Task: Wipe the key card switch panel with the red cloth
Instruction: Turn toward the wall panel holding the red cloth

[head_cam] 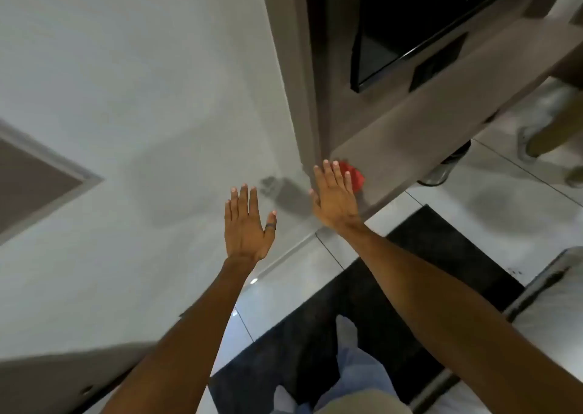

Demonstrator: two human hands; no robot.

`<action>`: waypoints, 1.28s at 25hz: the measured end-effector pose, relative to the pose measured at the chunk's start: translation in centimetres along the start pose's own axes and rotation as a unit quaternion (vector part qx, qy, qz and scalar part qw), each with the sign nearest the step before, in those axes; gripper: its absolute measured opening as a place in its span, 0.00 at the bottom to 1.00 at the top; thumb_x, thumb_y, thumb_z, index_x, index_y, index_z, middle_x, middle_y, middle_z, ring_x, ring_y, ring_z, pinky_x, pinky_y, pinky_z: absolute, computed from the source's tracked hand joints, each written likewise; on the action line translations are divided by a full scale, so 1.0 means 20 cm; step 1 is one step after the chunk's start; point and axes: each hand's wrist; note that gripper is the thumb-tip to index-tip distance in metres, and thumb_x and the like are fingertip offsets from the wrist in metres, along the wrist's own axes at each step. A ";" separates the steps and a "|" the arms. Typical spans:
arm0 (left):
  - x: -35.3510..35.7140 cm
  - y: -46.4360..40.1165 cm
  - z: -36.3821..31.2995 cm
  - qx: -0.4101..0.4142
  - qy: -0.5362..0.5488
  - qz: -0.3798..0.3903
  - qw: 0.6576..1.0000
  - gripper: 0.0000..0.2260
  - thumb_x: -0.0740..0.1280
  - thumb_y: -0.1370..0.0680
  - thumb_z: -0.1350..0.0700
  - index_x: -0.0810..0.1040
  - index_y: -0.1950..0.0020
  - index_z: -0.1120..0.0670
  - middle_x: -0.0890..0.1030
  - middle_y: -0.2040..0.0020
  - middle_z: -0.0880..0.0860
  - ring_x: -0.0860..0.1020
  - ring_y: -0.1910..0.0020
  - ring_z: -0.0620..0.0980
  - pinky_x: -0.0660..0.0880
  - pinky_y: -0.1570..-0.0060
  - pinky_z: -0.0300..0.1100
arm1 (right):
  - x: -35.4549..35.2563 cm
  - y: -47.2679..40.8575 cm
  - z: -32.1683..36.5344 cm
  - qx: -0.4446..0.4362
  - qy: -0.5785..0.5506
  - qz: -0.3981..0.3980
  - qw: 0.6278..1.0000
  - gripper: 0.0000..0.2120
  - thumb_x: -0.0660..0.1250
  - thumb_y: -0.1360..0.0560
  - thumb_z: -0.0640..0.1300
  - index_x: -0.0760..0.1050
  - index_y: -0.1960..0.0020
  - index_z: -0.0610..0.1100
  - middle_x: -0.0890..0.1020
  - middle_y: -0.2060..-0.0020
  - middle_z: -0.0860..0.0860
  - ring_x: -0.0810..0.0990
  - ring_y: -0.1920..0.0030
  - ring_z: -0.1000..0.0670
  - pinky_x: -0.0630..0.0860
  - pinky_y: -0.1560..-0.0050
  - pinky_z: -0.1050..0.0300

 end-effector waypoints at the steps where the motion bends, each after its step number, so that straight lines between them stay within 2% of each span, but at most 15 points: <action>1: 0.04 -0.04 -0.03 0.001 -0.007 0.016 1.000 0.34 0.51 0.14 0.38 0.50 0.14 0.56 0.47 0.13 0.56 0.40 0.14 0.57 0.42 0.15 0.54 | 0.01 -0.04 -0.06 0.017 0.004 0.009 1.000 0.31 0.50 0.10 0.54 0.44 0.12 0.45 0.44 0.12 0.44 0.40 0.12 0.42 0.41 0.11 0.37; 3: 0.14 -0.12 -0.10 0.001 -0.003 0.043 0.999 0.34 0.52 0.14 0.38 0.52 0.14 0.55 0.49 0.13 0.56 0.41 0.14 0.57 0.42 0.15 0.53 | 0.03 -0.13 -0.21 0.044 -0.010 0.026 0.999 0.31 0.50 0.09 0.54 0.44 0.12 0.45 0.45 0.12 0.44 0.40 0.12 0.42 0.41 0.11 0.37; 7: 0.24 -0.16 -0.11 0.006 -0.003 0.071 0.997 0.35 0.47 0.15 0.35 0.54 0.14 0.55 0.50 0.13 0.56 0.42 0.14 0.58 0.44 0.15 0.54 | 0.11 -0.31 -0.31 0.049 -0.004 0.059 0.997 0.33 0.52 0.10 0.58 0.44 0.12 0.44 0.46 0.12 0.42 0.42 0.12 0.39 0.43 0.11 0.36; 11: 0.32 -0.13 -0.07 -0.001 0.007 0.100 0.995 0.35 0.48 0.15 0.35 0.59 0.15 0.55 0.53 0.14 0.56 0.43 0.14 0.57 0.47 0.15 0.55 | 0.23 -0.40 -0.36 0.063 0.036 0.073 0.995 0.48 0.63 0.17 0.69 0.44 0.12 0.45 0.45 0.13 0.41 0.43 0.12 0.35 0.42 0.13 0.32; 12: 0.33 -0.12 -0.06 -0.001 0.009 0.105 0.994 0.34 0.48 0.15 0.35 0.59 0.15 0.55 0.53 0.14 0.56 0.43 0.14 0.57 0.47 0.15 0.54 | 0.24 -0.42 -0.36 0.067 0.046 0.065 0.995 0.49 0.68 0.19 0.67 0.45 0.13 0.46 0.46 0.13 0.41 0.45 0.12 0.35 0.44 0.13 0.32; 14: 0.34 -0.08 -0.01 -0.003 0.003 0.121 0.993 0.33 0.50 0.16 0.38 0.58 0.15 0.54 0.53 0.14 0.56 0.42 0.14 0.57 0.45 0.15 0.53 | 0.28 -0.40 -0.34 0.064 0.057 0.053 0.995 0.49 0.75 0.20 0.57 0.48 0.13 0.46 0.50 0.13 0.42 0.49 0.13 0.36 0.50 0.12 0.32; 17: 0.32 -0.01 0.06 0.000 -0.011 0.118 0.993 0.31 0.52 0.14 0.39 0.55 0.14 0.53 0.50 0.13 0.55 0.40 0.14 0.56 0.42 0.17 0.50 | 0.31 -0.27 -0.29 0.070 0.038 0.025 0.997 0.45 0.75 0.21 0.46 0.50 0.14 0.48 0.53 0.14 0.43 0.51 0.13 0.38 0.50 0.12 0.34; 19: 0.27 0.05 0.13 0.005 -0.005 0.098 0.995 0.32 0.50 0.14 0.38 0.55 0.14 0.54 0.51 0.13 0.55 0.41 0.14 0.56 0.43 0.16 0.51 | 0.32 -0.15 -0.19 0.096 -0.029 0.015 0.995 0.41 0.73 0.20 0.43 0.55 0.14 0.47 0.58 0.15 0.44 0.55 0.14 0.39 0.52 0.12 0.36; 21: 0.19 0.09 0.22 0.019 0.008 0.050 0.999 0.31 0.50 0.14 0.39 0.57 0.15 0.55 0.52 0.14 0.56 0.42 0.14 0.56 0.47 0.15 0.53 | 0.35 -0.03 -0.02 0.128 -0.173 -0.002 0.977 0.34 0.70 0.19 0.37 0.62 0.16 0.46 0.69 0.20 0.42 0.67 0.19 0.39 0.63 0.15 0.38; 23: 0.05 0.14 0.34 0.035 0.016 -0.020 0.999 0.31 0.53 0.15 0.41 0.60 0.16 0.57 0.54 0.14 0.58 0.44 0.14 0.57 0.49 0.15 0.55 | 0.35 0.09 0.23 0.147 -0.355 -0.021 0.923 0.29 0.66 0.19 0.31 0.68 0.19 0.46 0.77 0.27 0.43 0.76 0.26 0.39 0.73 0.22 0.45; 24: -0.03 0.16 0.41 0.046 0.015 -0.067 0.997 0.30 0.56 0.15 0.43 0.61 0.16 0.58 0.54 0.14 0.58 0.45 0.14 0.58 0.50 0.15 0.56 | 0.34 0.14 0.38 0.134 -0.410 -0.036 0.901 0.30 0.64 0.18 0.30 0.69 0.19 0.47 0.77 0.26 0.45 0.76 0.25 0.40 0.72 0.23 0.50; 27: -0.35 0.24 0.69 0.091 -0.025 -0.228 0.969 0.28 0.61 0.15 0.48 0.63 0.17 0.59 0.55 0.15 0.60 0.46 0.14 0.60 0.49 0.15 0.56 | 0.28 0.23 0.91 0.025 -0.481 -0.120 0.868 0.35 0.64 0.19 0.28 0.65 0.17 0.51 0.69 0.18 0.52 0.65 0.16 0.48 0.65 0.16 0.55; 30: -0.71 0.39 1.04 0.103 -0.070 -0.368 0.921 0.29 0.63 0.15 0.49 0.61 0.16 0.58 0.53 0.14 0.59 0.48 0.14 0.61 0.47 0.15 0.55 | 0.17 0.30 1.47 -0.135 -0.471 -0.224 0.843 0.38 0.66 0.18 0.32 0.60 0.16 0.58 0.63 0.16 0.59 0.59 0.13 0.51 0.60 0.17 0.67; 32: -0.91 0.52 1.26 0.088 -0.092 -0.425 0.896 0.30 0.63 0.16 0.49 0.60 0.16 0.57 0.52 0.14 0.57 0.49 0.14 0.61 0.47 0.15 0.56 | 0.11 0.34 1.82 -0.221 -0.439 -0.292 0.820 0.37 0.65 0.19 0.35 0.59 0.15 0.56 0.62 0.15 0.56 0.56 0.13 0.49 0.56 0.15 0.67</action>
Point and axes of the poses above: each hand's wrist, its own y-axis away from the middle knuckle, its own x-axis out of the palm, z = x × y
